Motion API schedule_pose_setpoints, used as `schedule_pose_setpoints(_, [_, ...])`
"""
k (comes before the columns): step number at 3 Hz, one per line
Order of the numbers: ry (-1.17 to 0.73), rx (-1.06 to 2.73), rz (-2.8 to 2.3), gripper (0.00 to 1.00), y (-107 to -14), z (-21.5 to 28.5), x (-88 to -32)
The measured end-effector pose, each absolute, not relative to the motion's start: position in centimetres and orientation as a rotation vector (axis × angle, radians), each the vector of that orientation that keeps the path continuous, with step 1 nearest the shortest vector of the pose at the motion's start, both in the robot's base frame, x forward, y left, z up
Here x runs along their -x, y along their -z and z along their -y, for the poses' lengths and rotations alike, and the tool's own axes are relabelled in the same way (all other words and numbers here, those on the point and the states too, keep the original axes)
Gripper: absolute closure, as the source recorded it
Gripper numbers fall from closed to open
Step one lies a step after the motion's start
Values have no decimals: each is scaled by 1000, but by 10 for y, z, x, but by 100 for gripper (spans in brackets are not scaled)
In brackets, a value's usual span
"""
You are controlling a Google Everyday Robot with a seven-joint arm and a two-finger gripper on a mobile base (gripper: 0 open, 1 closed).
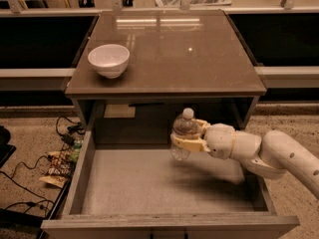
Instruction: Place water bottle into top drawer
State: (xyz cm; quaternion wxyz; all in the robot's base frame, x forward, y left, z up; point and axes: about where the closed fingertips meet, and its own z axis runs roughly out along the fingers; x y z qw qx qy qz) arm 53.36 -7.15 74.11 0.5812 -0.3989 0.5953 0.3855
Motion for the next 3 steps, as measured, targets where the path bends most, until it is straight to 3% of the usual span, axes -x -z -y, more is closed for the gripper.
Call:
schedule_pose_setpoints(2, [-906,1013,-1404,100,-714,54,-529])
schedule_pose_setpoints(3, [-908,1015,-1401,82,-715,52,-528])
